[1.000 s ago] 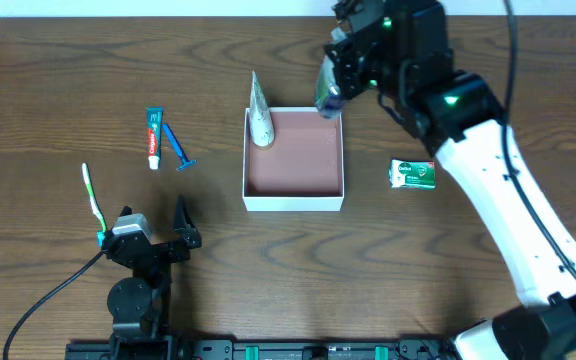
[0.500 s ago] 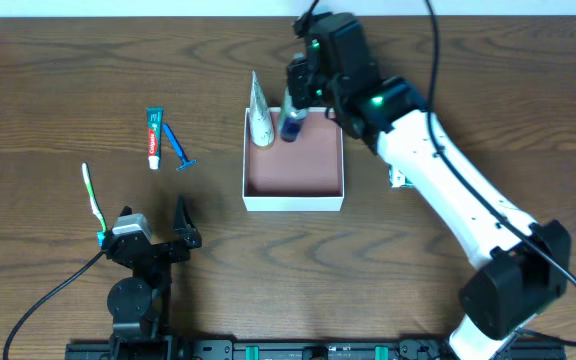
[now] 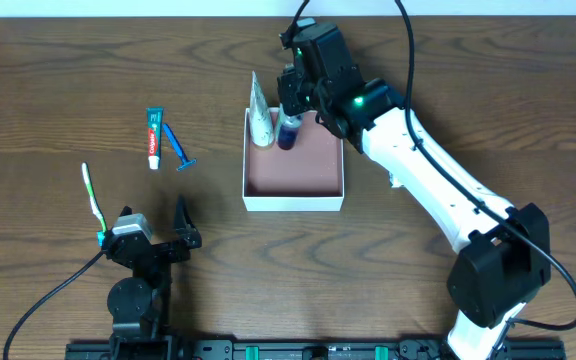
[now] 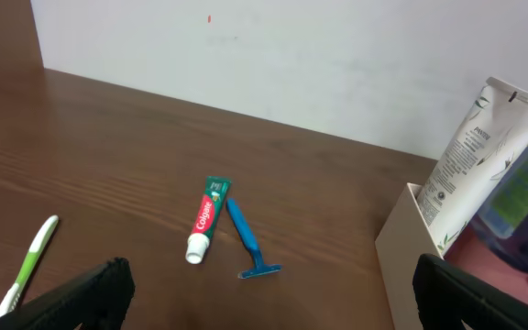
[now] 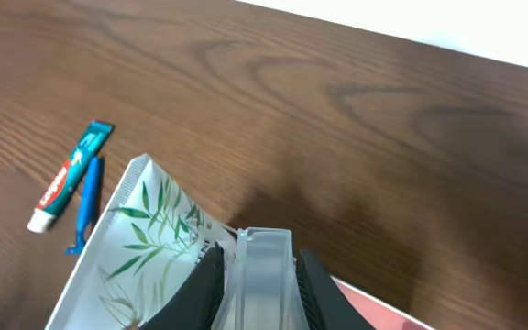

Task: Pack container
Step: 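Carry the pump bottle into the box beside the lotion tube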

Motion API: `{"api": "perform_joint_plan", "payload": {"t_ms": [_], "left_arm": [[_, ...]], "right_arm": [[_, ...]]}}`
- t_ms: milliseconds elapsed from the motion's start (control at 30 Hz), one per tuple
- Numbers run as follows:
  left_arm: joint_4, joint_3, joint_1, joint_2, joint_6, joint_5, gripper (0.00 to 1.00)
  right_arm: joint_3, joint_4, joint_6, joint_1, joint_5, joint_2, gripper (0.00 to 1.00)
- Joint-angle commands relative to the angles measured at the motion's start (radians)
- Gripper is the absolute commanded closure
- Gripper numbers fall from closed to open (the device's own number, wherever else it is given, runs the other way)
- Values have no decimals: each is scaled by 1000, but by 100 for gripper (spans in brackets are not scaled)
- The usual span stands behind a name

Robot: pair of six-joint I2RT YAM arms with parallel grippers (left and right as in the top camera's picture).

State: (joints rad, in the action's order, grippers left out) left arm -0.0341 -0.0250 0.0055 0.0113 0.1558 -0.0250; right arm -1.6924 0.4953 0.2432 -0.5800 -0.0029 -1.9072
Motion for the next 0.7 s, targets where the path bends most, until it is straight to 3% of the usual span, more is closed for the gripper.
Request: {"api": "perform_joint_plan", "payload": {"t_ms": [0, 667], "left_arm": [[-37, 21, 5, -1, -13, -5, 2], [-37, 21, 5, -1, -13, -5, 2]], "right_arm": [[-7, -17, -83, -9, 5, 3, 99], [-7, -43, -129, -46, 2, -72, 99]]}}
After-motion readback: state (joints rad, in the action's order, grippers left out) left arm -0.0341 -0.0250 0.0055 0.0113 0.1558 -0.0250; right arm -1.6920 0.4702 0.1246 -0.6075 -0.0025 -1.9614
